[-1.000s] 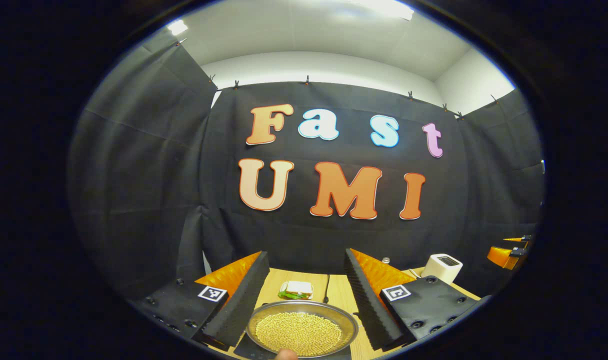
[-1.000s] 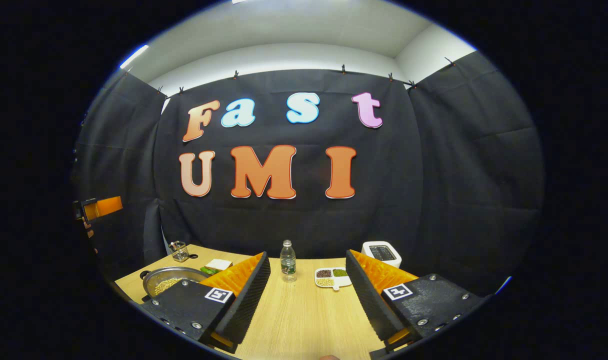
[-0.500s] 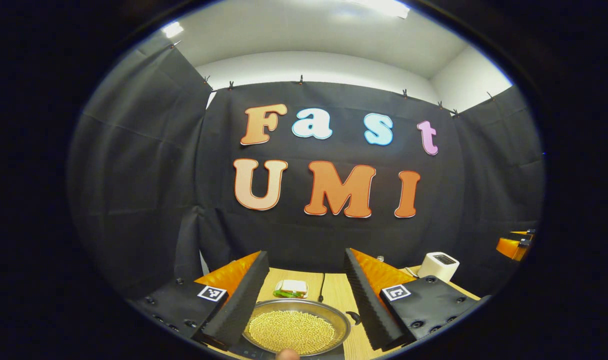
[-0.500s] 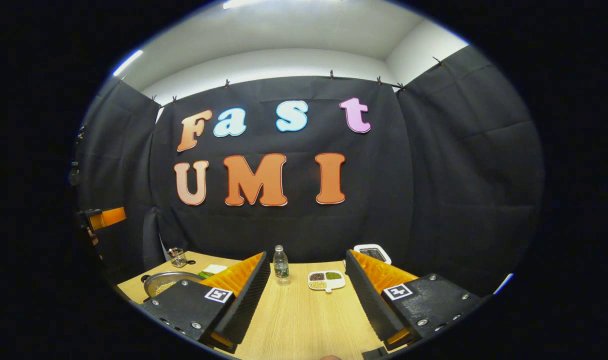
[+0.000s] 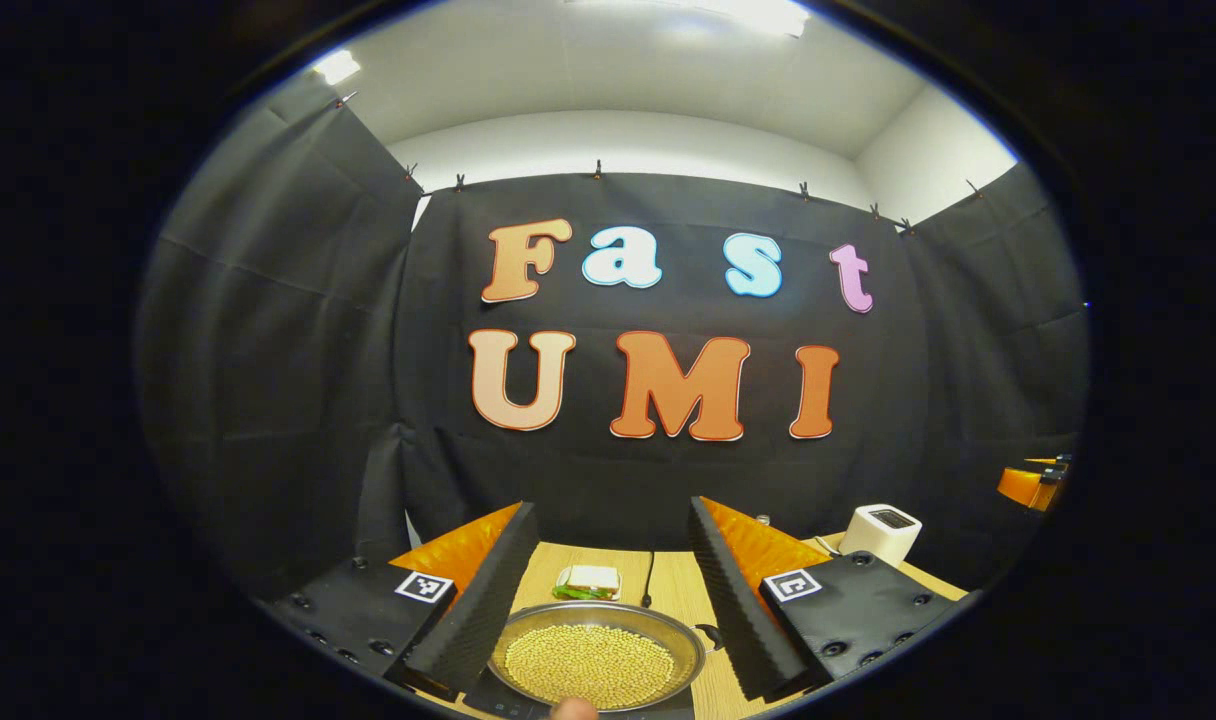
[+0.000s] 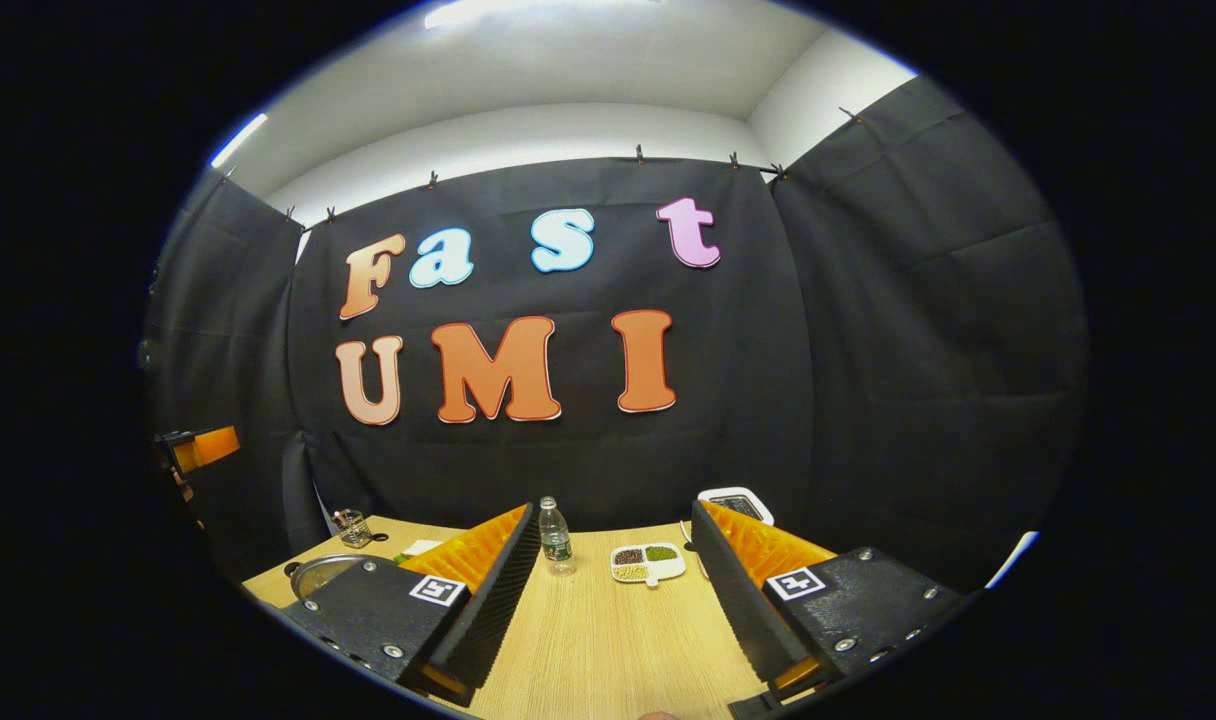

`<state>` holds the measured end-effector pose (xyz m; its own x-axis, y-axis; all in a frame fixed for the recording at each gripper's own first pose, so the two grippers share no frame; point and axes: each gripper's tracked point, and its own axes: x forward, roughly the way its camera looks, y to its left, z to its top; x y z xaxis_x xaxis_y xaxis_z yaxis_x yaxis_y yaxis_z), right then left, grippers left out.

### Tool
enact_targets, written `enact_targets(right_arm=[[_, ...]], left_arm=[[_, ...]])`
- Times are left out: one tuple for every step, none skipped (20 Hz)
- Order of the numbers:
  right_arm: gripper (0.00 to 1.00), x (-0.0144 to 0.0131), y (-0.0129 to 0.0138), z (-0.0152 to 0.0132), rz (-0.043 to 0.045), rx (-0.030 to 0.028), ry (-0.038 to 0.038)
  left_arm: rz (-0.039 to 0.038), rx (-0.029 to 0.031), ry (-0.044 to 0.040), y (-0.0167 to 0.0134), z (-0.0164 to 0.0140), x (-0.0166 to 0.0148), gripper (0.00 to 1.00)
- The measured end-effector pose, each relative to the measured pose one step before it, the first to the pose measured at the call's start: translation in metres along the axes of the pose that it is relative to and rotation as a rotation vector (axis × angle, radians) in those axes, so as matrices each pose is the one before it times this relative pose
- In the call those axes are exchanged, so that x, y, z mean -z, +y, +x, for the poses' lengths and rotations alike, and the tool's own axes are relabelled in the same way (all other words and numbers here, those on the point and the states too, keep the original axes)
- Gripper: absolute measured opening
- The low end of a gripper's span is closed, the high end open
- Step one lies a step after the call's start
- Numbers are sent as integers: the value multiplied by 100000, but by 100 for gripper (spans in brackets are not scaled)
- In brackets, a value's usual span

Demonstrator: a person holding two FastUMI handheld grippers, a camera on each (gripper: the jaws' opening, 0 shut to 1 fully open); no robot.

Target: First push the handle of the pot to place it horizontally, then grasp the pot with both hands and set it on the induction cooktop.

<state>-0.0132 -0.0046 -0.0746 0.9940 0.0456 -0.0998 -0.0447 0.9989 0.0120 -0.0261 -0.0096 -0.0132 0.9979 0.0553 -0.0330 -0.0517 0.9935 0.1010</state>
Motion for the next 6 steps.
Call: enact_targets(right_arm=[[94, 41, 18, -167, -120, -241, -13], [94, -17, 11, -102, -98, -140, 166], [94, 95, 56, -62, -94, -203, 91], [94, -42, 38, -87, 56, -191, 31], [94, -103, 80, -72, 209, -265, -194], [94, -11, 32, -7, 294, -128, -129]], left_arm=[[-152, 610, 235, -167, -194, 44, 97], [-177, 514, 205, -125, -61, 87, 97], [-684, 324, -56, -46, 58, -51, 97], [-855, -48, -30, -28, 57, -18, 97], [-888, -441, 65, 73, 38, 91, 97], [-584, -413, 101, 164, 14, -35, 97]])
